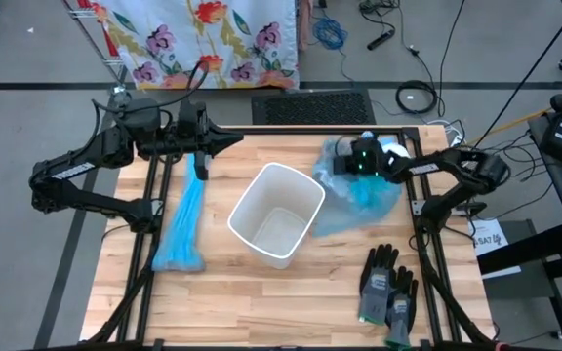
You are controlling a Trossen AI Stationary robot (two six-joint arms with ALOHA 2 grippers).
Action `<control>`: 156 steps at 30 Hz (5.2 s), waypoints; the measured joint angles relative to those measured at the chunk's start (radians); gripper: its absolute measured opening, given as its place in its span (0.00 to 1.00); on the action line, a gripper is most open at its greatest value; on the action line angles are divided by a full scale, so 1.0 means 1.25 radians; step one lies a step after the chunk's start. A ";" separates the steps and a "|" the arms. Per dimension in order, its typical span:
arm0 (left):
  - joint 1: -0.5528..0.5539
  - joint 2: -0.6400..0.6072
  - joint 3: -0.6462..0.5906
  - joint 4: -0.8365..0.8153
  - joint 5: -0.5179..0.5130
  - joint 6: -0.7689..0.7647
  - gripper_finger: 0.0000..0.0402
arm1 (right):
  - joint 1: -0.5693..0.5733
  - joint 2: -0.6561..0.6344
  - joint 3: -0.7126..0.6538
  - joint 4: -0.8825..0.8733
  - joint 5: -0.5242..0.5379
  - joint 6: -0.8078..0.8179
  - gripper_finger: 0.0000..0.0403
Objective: Place trash/remove bag and relplace
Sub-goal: Remove the blue trash bag from the white trash bin, then insert the new blue trash bag into the white trash bin
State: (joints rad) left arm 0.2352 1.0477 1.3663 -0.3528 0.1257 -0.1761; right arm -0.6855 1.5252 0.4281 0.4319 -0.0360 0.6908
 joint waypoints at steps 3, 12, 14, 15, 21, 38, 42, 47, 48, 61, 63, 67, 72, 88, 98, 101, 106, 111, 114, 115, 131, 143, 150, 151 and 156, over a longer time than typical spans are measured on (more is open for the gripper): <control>0.000 0.000 0.000 0.000 0.000 -0.001 0.00 | -0.016 -0.027 0.059 -0.099 -0.019 -0.013 0.02; 0.000 0.000 0.000 -0.001 0.000 -0.001 0.02 | -0.026 -0.069 0.263 -0.501 -0.269 -0.122 0.22; 0.000 0.000 0.000 -0.001 0.000 -0.001 0.03 | -0.026 -0.084 0.313 -0.595 -0.289 -0.144 0.28; 0.000 0.000 0.000 -0.001 0.000 -0.001 0.04 | -0.026 -0.090 0.340 -0.653 -0.289 -0.160 0.31; 0.000 0.000 0.000 -0.001 0.000 -0.001 0.04 | -0.028 -0.116 0.496 -0.941 -0.260 -0.251 0.41; 0.000 0.000 0.000 -0.108 -0.014 -0.050 0.04 | -0.028 -0.120 0.802 -1.321 -0.051 -0.332 0.42; 0.000 0.000 0.000 -0.207 -0.065 -0.096 0.04 | -0.028 -0.119 0.803 -1.380 -0.051 -0.328 0.42; -0.024 -0.004 0.000 -0.381 -0.155 -0.159 0.04 | -0.013 -0.127 0.801 -1.430 -0.050 -0.311 0.42; -0.034 -0.005 0.000 -0.417 -0.185 -0.174 0.04 | -0.007 -0.132 0.799 -1.430 -0.050 -0.311 0.42; -0.143 -0.043 -0.134 -0.656 -0.322 -0.422 0.04 | 0.088 -0.222 0.749 -1.419 0.054 -0.216 0.42; -0.155 -0.060 -0.168 -0.655 -0.311 -0.475 0.04 | 0.114 -0.230 0.735 -1.413 0.051 -0.193 0.42; -0.170 -0.081 -0.227 -0.713 -0.259 -0.656 0.04 | 0.170 -0.233 0.710 -1.410 0.049 -0.166 0.42; -0.186 -0.086 -0.323 -0.803 -0.216 -0.822 0.04 | 0.223 -0.233 0.684 -1.369 0.051 -0.130 0.42; -0.201 -0.063 -0.473 -0.602 -0.094 -0.858 0.32 | 0.273 -0.233 0.580 -1.222 0.052 -0.115 0.42; -0.201 -0.063 -0.473 -0.608 -0.212 -0.841 0.56 | 0.273 -0.233 0.561 -1.209 0.052 -0.104 0.42; -0.201 -0.061 -0.473 -0.614 -0.216 -0.839 0.57 | 0.273 -0.233 0.561 -1.204 0.052 -0.103 0.42; -0.202 -0.018 -0.472 -0.695 -0.191 -0.866 0.57 | 0.273 -0.233 0.561 -1.202 0.052 -0.101 0.42; -0.218 0.046 -0.472 -0.711 -0.142 -0.880 0.57 | 0.273 -0.233 0.561 -1.201 0.052 -0.101 0.42; -0.227 0.089 -0.478 -0.705 -0.127 -0.894 0.57 | 0.273 -0.233 0.562 -1.201 0.052 -0.101 0.42; -0.231 0.102 -0.488 -0.701 -0.110 -0.902 0.57 | 0.273 -0.233 0.562 -1.201 0.052 -0.101 0.42; -0.320 0.160 -0.702 -0.313 0.030 -1.028 0.44 | 0.312 -0.233 0.560 -1.198 0.053 -0.102 0.42; -0.374 0.136 -0.491 -0.503 -0.048 -0.900 0.01 | 0.322 -0.232 0.559 -1.197 0.060 -0.104 0.42; -0.397 0.134 -0.213 -0.935 -0.152 -0.831 0.01 | 0.322 -0.232 0.559 -1.187 0.077 -0.104 0.42; -0.396 0.134 -0.177 -0.979 -0.159 -0.813 0.00 | 0.322 -0.232 0.559 -1.182 0.077 -0.104 0.42; -0.392 0.099 -0.059 -0.973 -0.204 -0.709 0.00 | 0.322 -0.232 0.559 -1.154 0.078 -0.104 0.42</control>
State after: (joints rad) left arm -0.2551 1.1709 1.2924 -1.5690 -0.1288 -1.0626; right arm -0.2832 1.2346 1.1275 -1.0105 0.0616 0.5610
